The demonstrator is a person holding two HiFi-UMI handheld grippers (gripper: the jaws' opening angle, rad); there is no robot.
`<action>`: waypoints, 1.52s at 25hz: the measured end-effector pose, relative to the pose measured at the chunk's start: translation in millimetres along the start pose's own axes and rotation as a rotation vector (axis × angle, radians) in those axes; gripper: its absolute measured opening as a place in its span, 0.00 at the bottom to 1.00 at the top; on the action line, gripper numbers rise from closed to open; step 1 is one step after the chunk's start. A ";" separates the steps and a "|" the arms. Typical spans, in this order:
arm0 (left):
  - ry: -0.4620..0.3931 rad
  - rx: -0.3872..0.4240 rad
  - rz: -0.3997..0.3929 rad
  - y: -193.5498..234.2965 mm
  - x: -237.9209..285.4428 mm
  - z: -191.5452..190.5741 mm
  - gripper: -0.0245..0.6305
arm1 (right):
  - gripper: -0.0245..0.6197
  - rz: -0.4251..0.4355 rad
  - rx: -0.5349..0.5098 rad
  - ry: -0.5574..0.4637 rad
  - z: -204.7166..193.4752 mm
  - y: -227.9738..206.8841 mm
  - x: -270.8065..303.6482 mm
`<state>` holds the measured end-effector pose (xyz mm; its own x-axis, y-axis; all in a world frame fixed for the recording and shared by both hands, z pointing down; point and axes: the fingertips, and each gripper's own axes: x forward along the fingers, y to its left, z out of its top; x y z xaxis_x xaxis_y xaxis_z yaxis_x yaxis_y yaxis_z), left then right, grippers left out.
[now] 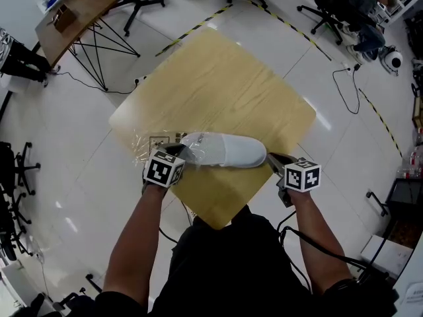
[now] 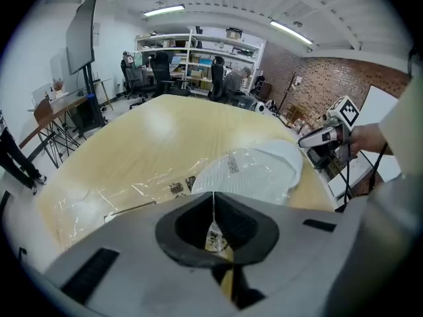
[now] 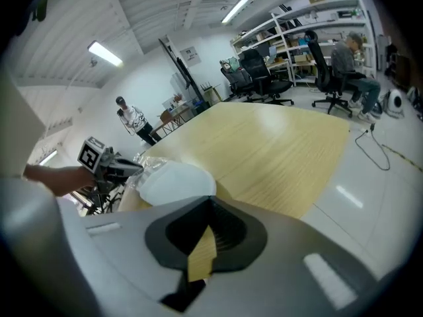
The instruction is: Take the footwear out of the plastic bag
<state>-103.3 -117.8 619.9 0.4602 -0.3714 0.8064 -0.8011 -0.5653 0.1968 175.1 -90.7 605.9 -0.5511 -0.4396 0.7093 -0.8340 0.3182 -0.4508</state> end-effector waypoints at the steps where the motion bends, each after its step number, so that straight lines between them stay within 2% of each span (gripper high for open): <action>1: 0.001 0.000 0.002 1.3 -0.4 -0.5 0.06 | 0.04 0.019 0.033 -0.019 2.4 1.6 0.5; 2: 0.002 0.000 0.003 2.7 -0.8 -1.0 0.06 | 0.04 0.042 0.077 -0.034 4.1 3.1 1.8; 3: 0.002 -0.001 0.004 3.7 -1.0 -1.5 0.06 | 0.09 0.070 0.130 -0.041 4.5 4.7 3.7; 5: 0.002 -0.003 0.006 4.0 -0.9 -2.2 0.06 | 0.29 0.134 0.235 -0.042 3.2 9.2 7.8; 7: 0.003 -0.004 0.007 2.7 -0.3 -2.9 0.06 | 0.33 0.161 0.292 -0.036 1.4 11.5 11.6; 12: 0.008 -0.002 0.016 3.1 2.6 -2.4 0.06 | 0.31 0.160 0.288 -0.021 3.4 18.2 25.7; 16: 0.005 -0.014 0.029 5.4 1.3 -1.0 0.06 | 0.25 0.179 0.277 -0.056 8.6 21.6 22.4; 21: 0.000 -0.034 0.042 6.7 -1.7 -6.9 0.06 | 0.19 0.216 0.324 -0.111 8.0 13.8 5.9; 33: 0.059 -0.016 0.106 31.1 1.3 -18.1 0.06 | 0.18 0.195 0.381 -0.133 -13.3 -21.7 -30.7; 35: 0.066 -0.020 0.130 43.0 -2.8 -19.9 0.05 | 0.16 0.231 0.390 -0.134 -14.2 -18.2 -35.3; 38: 0.066 -0.047 0.172 62.1 -9.4 -21.1 0.05 | 0.13 0.347 0.399 -0.133 -12.8 -3.4 -42.0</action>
<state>-165.4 -133.8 636.3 0.2899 -0.4100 0.8648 -0.8836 -0.4618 0.0772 201.4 -62.6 584.5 -0.7730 -0.4762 0.4191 -0.5340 0.1317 -0.8352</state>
